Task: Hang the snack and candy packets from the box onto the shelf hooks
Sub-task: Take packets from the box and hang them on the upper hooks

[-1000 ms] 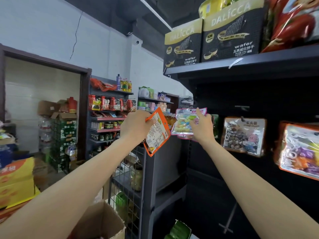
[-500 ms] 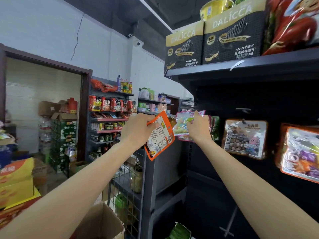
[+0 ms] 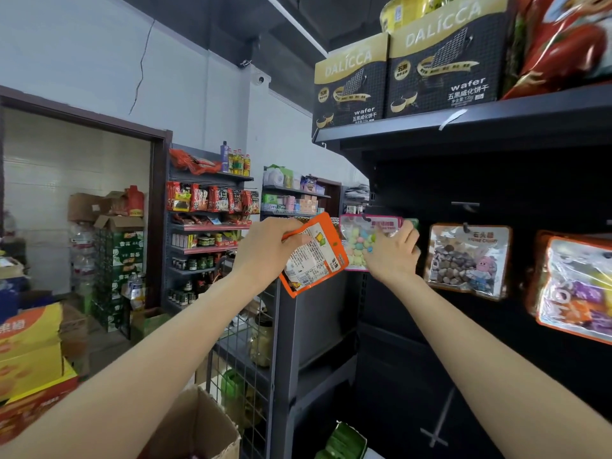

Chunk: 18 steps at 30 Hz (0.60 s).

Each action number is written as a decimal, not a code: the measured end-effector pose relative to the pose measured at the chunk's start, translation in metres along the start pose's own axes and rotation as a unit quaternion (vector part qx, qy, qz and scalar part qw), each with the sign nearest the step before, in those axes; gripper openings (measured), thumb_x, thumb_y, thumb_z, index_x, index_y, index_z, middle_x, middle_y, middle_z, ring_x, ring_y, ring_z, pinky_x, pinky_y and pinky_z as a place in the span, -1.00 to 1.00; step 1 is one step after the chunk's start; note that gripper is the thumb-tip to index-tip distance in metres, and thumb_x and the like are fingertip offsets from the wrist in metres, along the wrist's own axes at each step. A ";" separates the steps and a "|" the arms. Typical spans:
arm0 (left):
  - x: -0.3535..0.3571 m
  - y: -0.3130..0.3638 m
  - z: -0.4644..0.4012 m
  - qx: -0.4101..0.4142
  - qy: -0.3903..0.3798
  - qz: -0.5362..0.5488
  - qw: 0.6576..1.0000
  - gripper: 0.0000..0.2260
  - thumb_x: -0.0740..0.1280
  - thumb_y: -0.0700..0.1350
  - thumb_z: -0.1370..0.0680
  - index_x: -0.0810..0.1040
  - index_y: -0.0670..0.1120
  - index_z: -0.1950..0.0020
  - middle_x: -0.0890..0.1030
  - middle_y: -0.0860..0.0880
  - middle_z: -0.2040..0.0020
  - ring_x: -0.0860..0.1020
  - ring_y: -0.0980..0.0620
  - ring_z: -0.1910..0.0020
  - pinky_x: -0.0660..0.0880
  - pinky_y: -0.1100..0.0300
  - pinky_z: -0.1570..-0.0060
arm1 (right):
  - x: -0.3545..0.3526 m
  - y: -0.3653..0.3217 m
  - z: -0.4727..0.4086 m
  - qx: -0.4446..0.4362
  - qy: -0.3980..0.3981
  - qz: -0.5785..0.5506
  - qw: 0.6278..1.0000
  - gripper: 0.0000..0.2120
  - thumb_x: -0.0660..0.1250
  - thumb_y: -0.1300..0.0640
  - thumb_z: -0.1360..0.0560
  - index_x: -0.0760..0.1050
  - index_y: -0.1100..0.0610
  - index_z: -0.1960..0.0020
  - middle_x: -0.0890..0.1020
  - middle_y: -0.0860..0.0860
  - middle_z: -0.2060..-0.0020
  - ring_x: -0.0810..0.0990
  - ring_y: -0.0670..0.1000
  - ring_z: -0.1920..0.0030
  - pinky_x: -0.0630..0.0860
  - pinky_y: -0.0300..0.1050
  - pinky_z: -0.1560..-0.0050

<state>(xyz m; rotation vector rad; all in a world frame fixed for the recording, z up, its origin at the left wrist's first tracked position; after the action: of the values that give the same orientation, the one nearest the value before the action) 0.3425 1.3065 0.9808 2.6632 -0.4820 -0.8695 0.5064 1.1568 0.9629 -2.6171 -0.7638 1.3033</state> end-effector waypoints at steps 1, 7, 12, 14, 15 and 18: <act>0.001 0.000 0.002 0.010 0.006 0.021 1.000 -0.84 0.28 -0.03 -0.57 0.57 -0.01 0.17 0.58 0.11 0.28 0.50 0.11 0.30 0.38 0.10 0.27 | -0.008 -0.004 0.007 -0.030 0.048 -0.022 0.998 -0.62 0.23 0.11 -0.56 0.33 0.07 -0.36 0.13 0.20 -0.38 0.13 0.21 -0.39 0.26 0.07 -0.33; -0.009 0.020 0.025 0.120 0.136 0.011 0.983 -0.81 0.34 -0.03 -0.51 0.68 -0.09 0.02 0.69 -0.01 0.20 0.53 0.12 0.34 0.42 0.22 0.38 | 0.023 -0.022 0.083 0.105 -0.434 -0.564 0.694 -0.41 0.05 -0.27 -0.57 0.46 0.21 -0.23 0.64 0.28 -0.03 0.64 0.20 -0.04 0.62 -0.07 0.04; 0.011 0.025 0.031 0.211 0.074 0.014 0.974 -0.81 0.42 -0.13 -0.44 0.68 -0.02 -0.04 0.67 0.05 -0.02 0.61 0.07 -0.04 0.55 0.09 -0.06 | -0.001 -0.008 0.077 0.086 -0.279 -0.713 0.638 -0.64 0.27 0.32 -0.54 0.44 0.22 -0.33 0.62 0.18 -0.13 0.66 0.03 0.02 0.63 -0.23 0.13; 0.028 0.021 0.031 0.206 0.018 -0.002 0.978 -0.66 0.45 -0.34 -0.39 0.66 -0.03 -0.09 0.62 0.01 -0.16 0.52 -0.01 -0.24 0.42 -0.06 -0.27 | -0.012 0.004 0.077 0.065 -0.216 -0.694 0.684 -0.65 0.28 0.37 -0.52 0.50 0.17 -0.28 0.63 0.12 -0.09 0.66 -0.02 0.05 0.63 -0.19 0.12; 0.034 0.020 0.031 0.190 -0.003 0.001 0.982 -0.61 0.42 -0.39 -0.38 0.65 -0.01 -0.11 0.57 0.01 -0.24 0.44 -0.03 -0.32 0.33 -0.09 -0.34 | -0.016 0.010 0.079 0.058 -0.193 -0.677 0.708 -0.66 0.28 0.38 -0.52 0.51 0.15 -0.25 0.62 0.09 -0.11 0.65 -0.01 0.04 0.64 -0.16 0.11; 0.042 0.022 0.037 0.131 -0.051 0.097 0.985 -0.57 0.27 -0.44 -0.40 0.67 0.00 -0.06 0.43 0.13 -0.31 0.30 0.09 -0.37 0.19 0.00 -0.40 | -0.035 0.027 0.088 0.043 -0.151 -0.605 0.780 -0.60 0.30 0.40 -0.50 0.53 0.04 -0.24 0.59 0.01 -0.18 0.64 0.02 0.00 0.63 -0.05 0.09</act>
<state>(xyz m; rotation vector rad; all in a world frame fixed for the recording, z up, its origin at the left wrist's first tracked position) 0.3469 1.2630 0.9387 2.7486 -0.9223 -0.9421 0.4308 1.1069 0.9242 -1.2023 -1.8812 1.1684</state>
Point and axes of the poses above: each hand's wrist, its own z-axis away from the middle knuckle, its own x-axis out of the palm, y = z × x, the point moved 8 cm from there along -z, towards the middle knuckle
